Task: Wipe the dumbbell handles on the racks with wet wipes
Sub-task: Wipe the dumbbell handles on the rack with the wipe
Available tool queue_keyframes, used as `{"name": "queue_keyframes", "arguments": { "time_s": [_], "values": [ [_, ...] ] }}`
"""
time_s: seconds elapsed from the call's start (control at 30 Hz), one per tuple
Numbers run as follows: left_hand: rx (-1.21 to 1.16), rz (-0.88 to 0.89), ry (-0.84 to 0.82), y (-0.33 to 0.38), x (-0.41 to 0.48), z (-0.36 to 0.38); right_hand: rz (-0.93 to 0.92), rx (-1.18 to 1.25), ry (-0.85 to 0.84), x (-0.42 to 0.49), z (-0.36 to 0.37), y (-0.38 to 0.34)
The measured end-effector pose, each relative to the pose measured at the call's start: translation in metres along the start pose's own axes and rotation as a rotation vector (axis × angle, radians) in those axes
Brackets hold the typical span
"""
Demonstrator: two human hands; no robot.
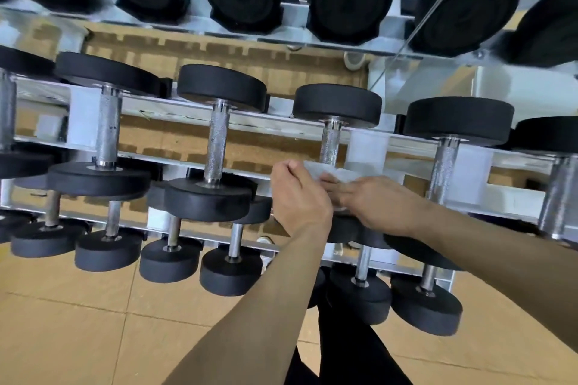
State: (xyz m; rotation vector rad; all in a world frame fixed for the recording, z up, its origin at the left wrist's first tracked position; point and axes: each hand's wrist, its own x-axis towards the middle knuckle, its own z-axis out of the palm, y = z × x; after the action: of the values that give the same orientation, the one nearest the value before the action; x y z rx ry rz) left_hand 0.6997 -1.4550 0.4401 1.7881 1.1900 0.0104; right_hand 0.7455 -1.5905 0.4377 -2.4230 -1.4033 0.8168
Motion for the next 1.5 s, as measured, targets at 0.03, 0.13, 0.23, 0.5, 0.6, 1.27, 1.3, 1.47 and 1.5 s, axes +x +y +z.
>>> {"name": "queue_keyframes", "arguments": {
  "time_s": [0.03, 0.13, 0.23, 0.5, 0.6, 1.27, 1.3, 1.47, 1.5],
  "values": [
    [-0.017, -0.001, -0.038, 0.001, 0.0, -0.002, 0.085, 0.097, 0.036, 0.002, -0.01, -0.004],
    [-0.139, 0.086, -0.224, -0.003, -0.002, -0.013, 0.341, 0.586, 0.29, 0.003, -0.039, -0.021],
    [-0.257, 0.12, -0.47, -0.003, -0.008, -0.034, 0.583, 1.111, 0.617, 0.002, -0.044, -0.042],
    [-0.15, 0.083, -0.517, 0.012, 0.025, -0.047, 1.022, 1.551, 0.481, -0.004, -0.019, -0.039],
    [-0.027, 0.041, -0.607, 0.018, 0.045, -0.038, 1.0, 1.545, 0.619, 0.002, -0.018, -0.021],
    [-0.192, 0.087, -0.03, -0.021, 0.04, -0.004, 1.205, 1.599, 0.56, 0.107, -0.005, -0.013],
    [-0.181, 0.105, -0.038, -0.02, 0.04, -0.004, 1.173, 1.618, 0.564, 0.106, -0.004, -0.009],
    [-0.164, 0.092, -0.077, -0.02, 0.041, -0.003, 0.977, 1.866, 0.571, 0.101, -0.009, 0.004],
    [-0.165, 0.092, -0.082, -0.02, 0.041, -0.003, 0.959, 1.919, 0.579, 0.101, -0.01, 0.007]
  ]
}}
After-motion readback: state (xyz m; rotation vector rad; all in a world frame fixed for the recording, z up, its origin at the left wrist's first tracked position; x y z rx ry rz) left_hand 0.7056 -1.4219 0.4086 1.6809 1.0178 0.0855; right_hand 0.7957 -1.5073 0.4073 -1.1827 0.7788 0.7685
